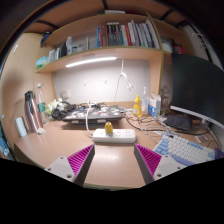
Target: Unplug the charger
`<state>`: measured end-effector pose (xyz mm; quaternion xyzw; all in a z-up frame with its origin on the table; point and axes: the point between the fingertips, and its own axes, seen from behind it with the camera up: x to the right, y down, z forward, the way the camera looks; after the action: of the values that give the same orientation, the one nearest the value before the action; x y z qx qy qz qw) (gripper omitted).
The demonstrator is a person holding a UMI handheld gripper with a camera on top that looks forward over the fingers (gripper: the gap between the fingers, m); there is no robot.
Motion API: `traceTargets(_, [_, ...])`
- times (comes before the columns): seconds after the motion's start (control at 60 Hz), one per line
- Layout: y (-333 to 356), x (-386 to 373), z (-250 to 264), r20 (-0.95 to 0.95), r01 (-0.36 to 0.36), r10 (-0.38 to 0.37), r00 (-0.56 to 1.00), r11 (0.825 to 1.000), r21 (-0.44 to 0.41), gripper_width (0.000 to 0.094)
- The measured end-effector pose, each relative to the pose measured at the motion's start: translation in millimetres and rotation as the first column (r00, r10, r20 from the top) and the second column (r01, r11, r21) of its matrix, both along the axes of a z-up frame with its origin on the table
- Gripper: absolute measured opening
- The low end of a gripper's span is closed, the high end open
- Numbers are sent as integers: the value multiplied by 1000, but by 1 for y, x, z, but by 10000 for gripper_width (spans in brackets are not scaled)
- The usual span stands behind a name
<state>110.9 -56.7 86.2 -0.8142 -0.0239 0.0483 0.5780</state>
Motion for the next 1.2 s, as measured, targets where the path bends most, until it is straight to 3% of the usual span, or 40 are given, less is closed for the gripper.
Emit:
traceTargets(0.383, [92, -36, -23, 75, 39, -36, 996, 999, -33, 869])
traceTargets(0.533, [136, -56, -37, 48, 17, -14, 999, 998, -68, 862])
traceTargets(0.617, [156, -53, -46, 42, 46, -42, 998, 995, -90, 861])
traceTargets(0.767, [189, -39, -44, 55, 102, -99, 994, 993, -54, 851])
traceTargets(0.833, [200, -31, -44, 92, 119, -115, 989, 992, -37, 782])
traceTargets(0.883, [204, -26, -48, 104, 132, -127, 986, 990, -47, 539])
traceTargets(0.933, [206, -40, -55, 49, 90, -87, 995, 993, -71, 296])
traceTargets(1.2, [210, -39, -48, 101, 86, -82, 991, 996, -34, 167])
